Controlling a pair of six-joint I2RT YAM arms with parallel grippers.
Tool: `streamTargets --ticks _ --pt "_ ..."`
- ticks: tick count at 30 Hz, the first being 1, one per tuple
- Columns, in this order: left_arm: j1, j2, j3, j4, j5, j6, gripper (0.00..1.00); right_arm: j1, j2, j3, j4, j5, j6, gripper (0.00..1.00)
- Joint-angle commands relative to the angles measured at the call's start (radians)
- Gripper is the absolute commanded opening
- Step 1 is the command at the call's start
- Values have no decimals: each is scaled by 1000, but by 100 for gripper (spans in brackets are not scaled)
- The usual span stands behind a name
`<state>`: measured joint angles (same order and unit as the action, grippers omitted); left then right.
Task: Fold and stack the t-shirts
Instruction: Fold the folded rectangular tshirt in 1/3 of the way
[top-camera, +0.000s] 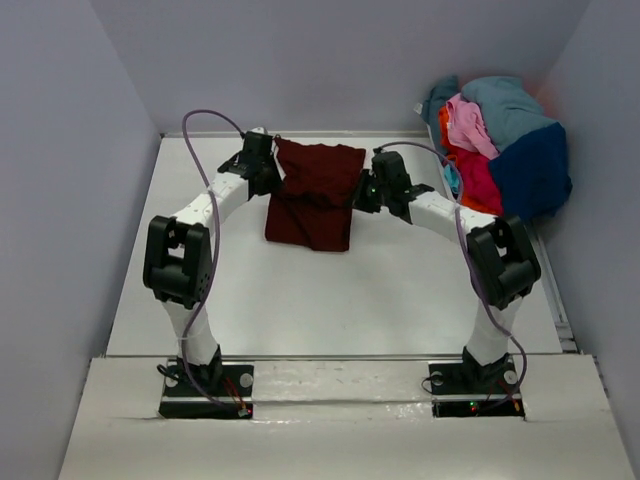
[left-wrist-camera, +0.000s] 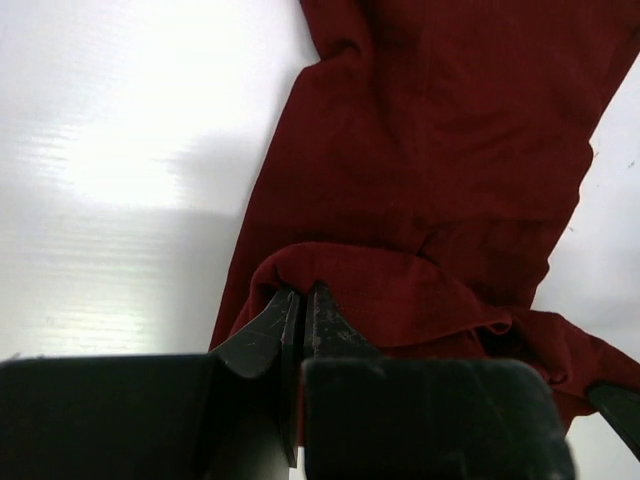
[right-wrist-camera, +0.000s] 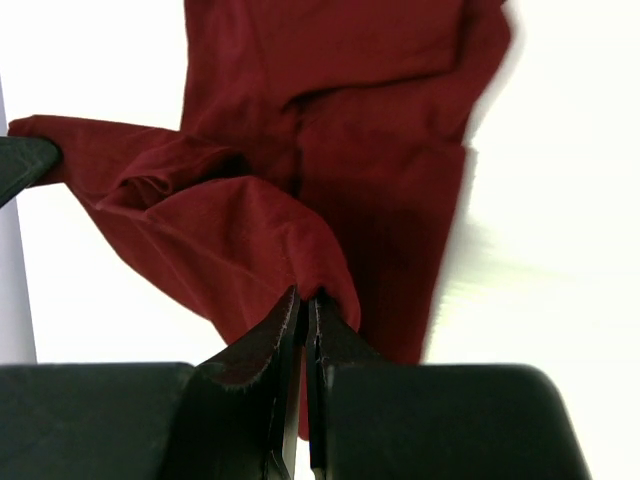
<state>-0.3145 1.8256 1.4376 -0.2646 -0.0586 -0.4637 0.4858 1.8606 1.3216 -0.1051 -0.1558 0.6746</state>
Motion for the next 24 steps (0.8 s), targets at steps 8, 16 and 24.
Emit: streamTargets --ticks 8,16,24 --pt "35 179 222 25 117 66 6 -45 156 192 -18 -33 -64 7" --pt "45 262 329 -8 118 73 14 -46 241 272 -70 -44 -89 7" --pt "63 239 357 -41 74 89 92 -76 247 332 -122 -8 -98 47"
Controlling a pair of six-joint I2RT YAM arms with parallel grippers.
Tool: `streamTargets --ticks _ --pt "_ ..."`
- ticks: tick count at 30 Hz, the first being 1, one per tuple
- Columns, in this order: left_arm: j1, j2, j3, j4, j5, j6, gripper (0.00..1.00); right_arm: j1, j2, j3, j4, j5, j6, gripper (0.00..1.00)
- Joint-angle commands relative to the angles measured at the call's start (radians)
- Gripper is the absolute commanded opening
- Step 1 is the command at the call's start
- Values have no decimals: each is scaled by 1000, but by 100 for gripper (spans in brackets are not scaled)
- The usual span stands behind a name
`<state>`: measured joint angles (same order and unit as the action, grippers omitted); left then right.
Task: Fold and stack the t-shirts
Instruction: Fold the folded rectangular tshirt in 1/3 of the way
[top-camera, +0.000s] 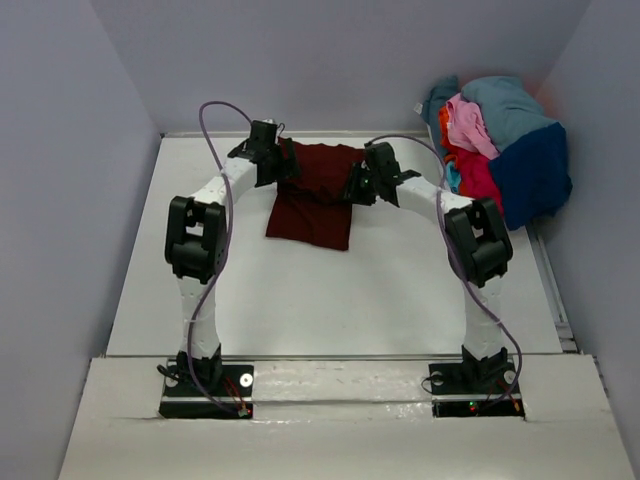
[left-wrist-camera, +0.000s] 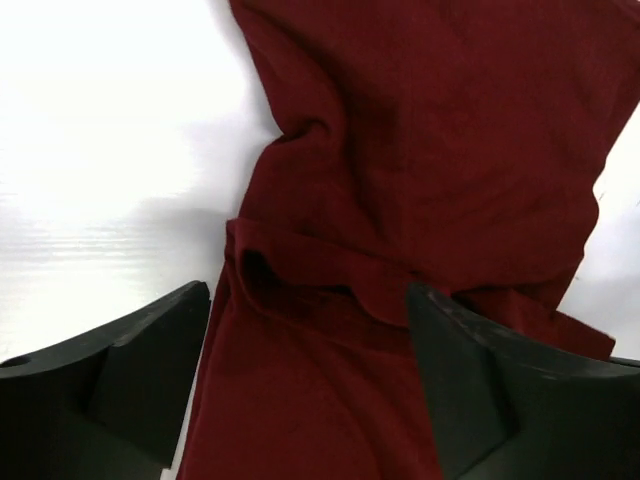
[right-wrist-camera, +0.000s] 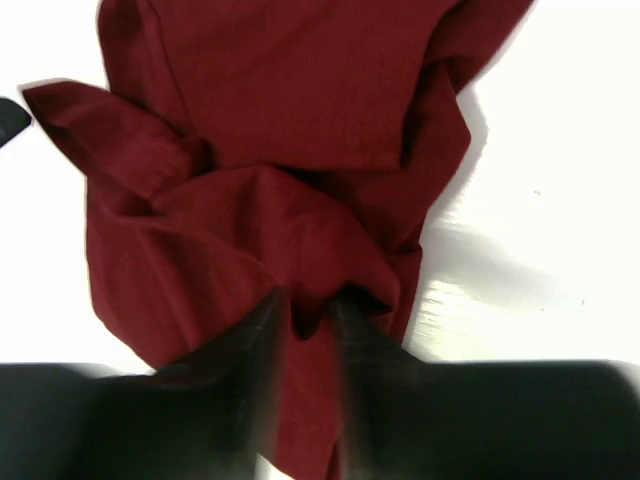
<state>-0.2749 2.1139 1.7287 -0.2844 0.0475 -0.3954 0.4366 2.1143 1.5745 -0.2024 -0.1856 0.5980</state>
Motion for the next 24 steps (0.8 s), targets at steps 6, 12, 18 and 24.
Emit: streamTargets --ticks 6,12,18,24 --pt "57 -94 230 -123 -12 101 98 -47 -34 240 -113 61 -98 82" --pt "57 -265 70 -67 113 119 73 -47 -117 190 -56 -66 -122 53" --pt "46 -384 -260 45 262 40 6 2 -185 -36 18 -230 -125 7" --pt "46 -375 -409 174 308 -8 6 48 -159 -152 124 -207 -78 7"
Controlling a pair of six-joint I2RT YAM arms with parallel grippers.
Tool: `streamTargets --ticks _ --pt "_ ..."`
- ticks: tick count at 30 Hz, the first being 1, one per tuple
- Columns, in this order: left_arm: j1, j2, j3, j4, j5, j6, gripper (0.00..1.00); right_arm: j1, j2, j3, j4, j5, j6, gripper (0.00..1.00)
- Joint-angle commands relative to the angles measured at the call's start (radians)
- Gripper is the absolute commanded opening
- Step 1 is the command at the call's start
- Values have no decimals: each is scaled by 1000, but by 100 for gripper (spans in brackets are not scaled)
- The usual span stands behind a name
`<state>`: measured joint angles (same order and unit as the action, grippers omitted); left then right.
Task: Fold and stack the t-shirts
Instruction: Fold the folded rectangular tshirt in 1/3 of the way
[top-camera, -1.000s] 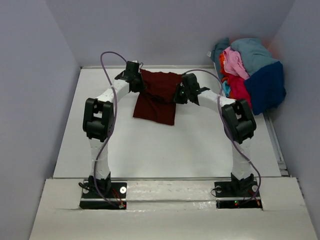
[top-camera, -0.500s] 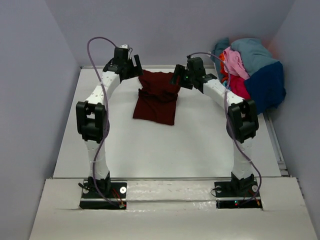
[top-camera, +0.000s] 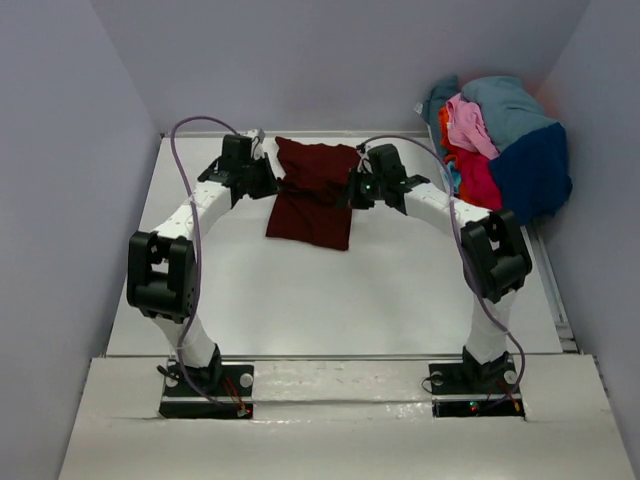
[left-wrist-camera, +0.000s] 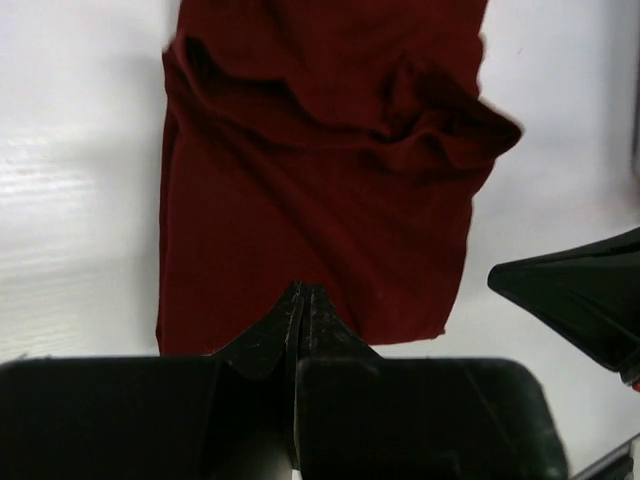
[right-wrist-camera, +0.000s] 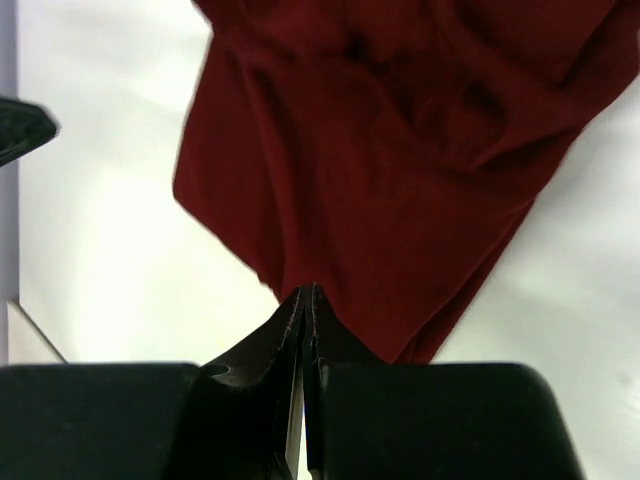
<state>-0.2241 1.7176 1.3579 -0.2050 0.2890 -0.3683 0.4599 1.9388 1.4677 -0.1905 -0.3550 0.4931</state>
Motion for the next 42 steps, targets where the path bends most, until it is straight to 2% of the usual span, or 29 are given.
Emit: streamTargets --ticks 1,10,17,25,28,31,34,35,36,39,41,42 --pt "-4 36 -36 96 67 -34 6 25 26 -46 118 -13 30 7" --pt "-4 233 131 84 50 -32 6 25 190 114 77 89 1 7" --pt "25 367 268 72 64 -31 6 2 253 189 86 183 -7 7" --pt "25 508 484 47 81 -1 6 -49 351 324 86 231 -47 7" --pt "25 525 579 47 87 32 9 -49 387 393 76 258 -80 7" --pt "25 527 687 7 56 66 19 -58 413 454 60 260 -96 7" --pt "34 499 750 -28 46 112 38 -67 391 526 59 246 -113 7" --pt "34 467 741 -28 38 123 47 -67 378 531 66 243 -117 7" --pt "34 450 736 -39 10 129 66 -67 359 533 81 231 -137 7" --pt "34 363 677 -53 -33 141 90 -67 270 534 70 217 -146 13" --pt "43 280 588 -65 -62 111 94 -67 192 519 46 186 -148 20" --pt "52 251 548 -80 -70 94 94 -67 163 475 21 173 -136 29"
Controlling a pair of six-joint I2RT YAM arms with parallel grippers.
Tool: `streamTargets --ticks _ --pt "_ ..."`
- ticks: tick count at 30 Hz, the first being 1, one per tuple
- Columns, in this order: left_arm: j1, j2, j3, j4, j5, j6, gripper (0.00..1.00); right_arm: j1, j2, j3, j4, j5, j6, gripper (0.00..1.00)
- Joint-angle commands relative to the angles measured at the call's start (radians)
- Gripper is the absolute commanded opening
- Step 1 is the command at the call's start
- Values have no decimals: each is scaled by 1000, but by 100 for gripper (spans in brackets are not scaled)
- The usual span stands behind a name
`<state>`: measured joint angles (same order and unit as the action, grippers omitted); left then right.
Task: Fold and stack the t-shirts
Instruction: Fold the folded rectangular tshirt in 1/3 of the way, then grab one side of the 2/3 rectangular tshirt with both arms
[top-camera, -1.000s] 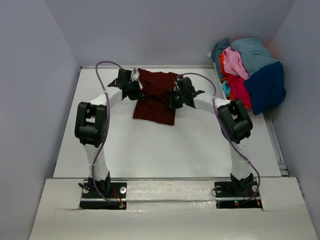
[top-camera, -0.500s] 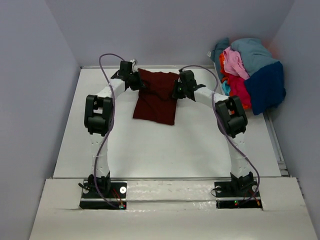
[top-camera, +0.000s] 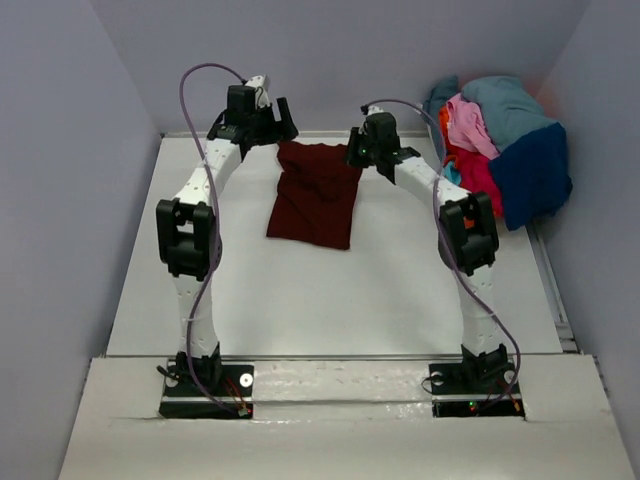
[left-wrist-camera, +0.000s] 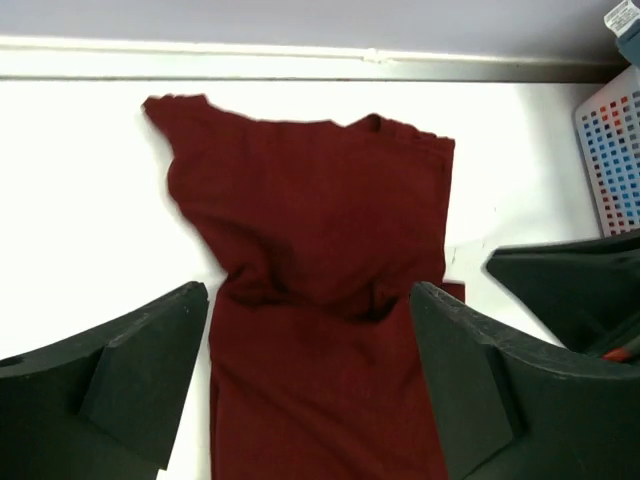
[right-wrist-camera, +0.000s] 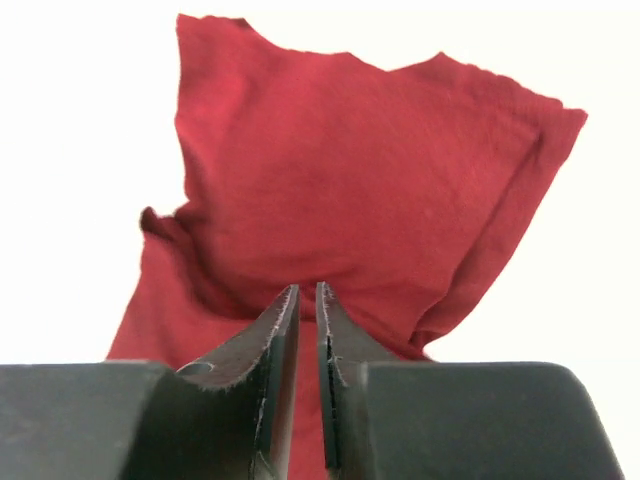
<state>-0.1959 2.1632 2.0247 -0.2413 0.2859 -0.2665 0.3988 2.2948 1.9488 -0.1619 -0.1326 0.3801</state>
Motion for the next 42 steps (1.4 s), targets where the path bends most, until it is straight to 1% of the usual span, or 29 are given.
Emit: streamTargets --ticks 1,2,3,4,5,6,7,8,9,10,12,13,15,17,21,23,25,30,33,34,36,37,38,39,40,41,42 --pt "24 -230 -171 -43 -67 -20 94 -6 -224 -43 -14 -73 -23 36" --pt "24 -306 -301 -21 -62 -49 95 -6 -257 -94 -18 -103 -4 44" --pt "24 -345 -366 -10 -65 -68 95 -6 -293 -146 -21 -114 15 52" --pt "24 -385 -433 0 -71 -85 95 -6 -364 -274 -8 -130 51 60" --pt "24 -417 -490 5 -83 -102 95 -6 -400 -344 -1 -142 68 63" --pt "24 -478 -597 8 -94 -121 95 -6 -432 -408 2 -140 95 67" --pt "24 -505 -647 13 -99 -150 95 -6 -484 -472 22 -159 126 75" --pt "24 -547 -688 13 -108 -164 95 9 -503 -575 18 -165 140 76" --pt "24 -566 -777 28 -113 -178 95 20 -518 -618 10 -162 151 77" --pt "24 -585 -825 43 -105 -189 94 32 -540 -690 9 -156 161 77" --pt "24 -614 -924 63 -119 -195 92 72 -551 -750 21 -140 183 76" --pt "24 -620 -951 69 -120 -192 91 84 -551 -770 21 -139 190 76" --pt "24 -615 -1004 85 -120 -192 88 113 -537 -806 31 -136 223 74" --pt "24 -596 -1027 100 -120 -188 87 126 -506 -808 27 -121 232 73" --pt "24 -557 -1067 158 -96 -181 83 126 -466 -820 58 -113 249 70" --pt "24 -539 -1067 175 -84 -180 82 126 -451 -814 70 -99 250 66" --pt "24 -516 -1071 200 -88 -175 78 126 -422 -797 73 -93 246 66" --pt "24 -448 -1046 218 -91 -166 73 135 -367 -788 87 -82 255 59" --pt "24 -416 -1040 229 -100 -168 70 135 -348 -807 119 -72 275 54" --pt "24 -408 -1038 229 -91 -166 68 135 -345 -811 133 -67 281 50" --pt "24 -401 -1037 224 -82 -168 62 135 -339 -817 142 -53 286 45" --pt "24 -404 -1049 234 -71 -168 57 135 -339 -817 151 -48 287 37" --pt "24 -407 -1057 234 -64 -171 53 135 -337 -817 151 -45 289 35" --pt "24 -407 -1066 269 -51 -171 44 135 -337 -818 151 -42 289 32" --pt "24 -407 -1066 272 -44 -172 39 135 -337 -818 182 -41 289 26" --pt "24 -404 -1066 281 -39 -175 27 135 -336 -817 185 -39 287 22" --pt "24 -401 -1066 281 -33 -175 21 135 -336 -817 190 -39 287 17"
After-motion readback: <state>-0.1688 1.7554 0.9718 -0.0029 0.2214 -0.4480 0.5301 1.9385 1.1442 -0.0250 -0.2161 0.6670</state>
